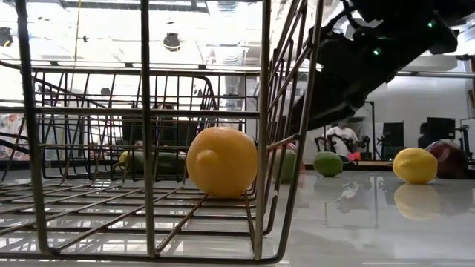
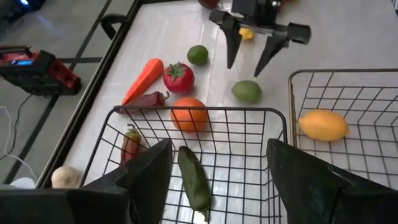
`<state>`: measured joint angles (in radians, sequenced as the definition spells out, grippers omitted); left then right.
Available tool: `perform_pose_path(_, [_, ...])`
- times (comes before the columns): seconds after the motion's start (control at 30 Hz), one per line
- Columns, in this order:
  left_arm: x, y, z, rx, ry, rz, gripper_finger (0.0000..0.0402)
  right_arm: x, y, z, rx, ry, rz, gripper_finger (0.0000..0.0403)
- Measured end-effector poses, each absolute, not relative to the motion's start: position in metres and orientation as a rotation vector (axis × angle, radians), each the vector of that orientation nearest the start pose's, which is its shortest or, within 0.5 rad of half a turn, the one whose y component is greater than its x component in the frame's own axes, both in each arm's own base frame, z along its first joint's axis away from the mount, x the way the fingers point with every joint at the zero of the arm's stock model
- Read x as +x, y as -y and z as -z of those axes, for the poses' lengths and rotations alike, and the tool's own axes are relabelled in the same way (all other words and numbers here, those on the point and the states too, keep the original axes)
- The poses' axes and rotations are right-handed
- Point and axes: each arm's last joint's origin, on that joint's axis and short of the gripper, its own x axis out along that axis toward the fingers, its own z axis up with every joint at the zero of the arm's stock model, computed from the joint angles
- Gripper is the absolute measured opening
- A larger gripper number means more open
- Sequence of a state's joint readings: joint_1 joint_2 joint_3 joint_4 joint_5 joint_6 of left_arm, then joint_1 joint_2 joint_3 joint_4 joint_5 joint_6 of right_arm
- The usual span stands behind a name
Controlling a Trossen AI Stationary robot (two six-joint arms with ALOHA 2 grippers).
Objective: Sort produce into baskets
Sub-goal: Put the bottom green lemon into the gold wire basket
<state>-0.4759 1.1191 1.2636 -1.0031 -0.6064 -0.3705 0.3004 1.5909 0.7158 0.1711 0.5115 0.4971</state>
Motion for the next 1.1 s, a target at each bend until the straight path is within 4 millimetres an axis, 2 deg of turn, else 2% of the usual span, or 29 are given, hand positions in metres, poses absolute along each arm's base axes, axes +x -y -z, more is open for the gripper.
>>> perform_pose_path(0.13, [0.184,0.076,-0.366,0.087,-0.694,-0.254,0.025,0.303,-0.093,-0.148,0.16,-0.555,0.43,0.0291])
perform_pose_path(0.3, [0.185,0.077,-0.365,0.064,-0.706,-0.246,0.025,0.321,-0.113,-0.147,0.115,-0.516,0.444,0.0291])
perform_pose_path(0.57, [0.185,0.077,-0.364,0.062,-0.718,-0.25,0.025,0.316,-0.133,-0.141,0.037,-0.484,0.41,0.0291])
perform_pose_path(0.67, [0.185,0.077,-0.364,0.068,-0.716,-0.252,0.025,0.313,-0.134,-0.139,0.005,-0.494,0.428,0.0291])
perform_pose_path(0.93, [0.185,0.077,-0.364,0.07,-0.713,-0.251,0.025,0.31,-0.123,-0.131,0.013,-0.496,0.483,0.0291])
perform_pose_path(1.1, [0.185,0.077,-0.364,0.075,-0.714,-0.249,0.025,0.312,-0.118,-0.11,-0.033,-0.542,0.522,0.0291])
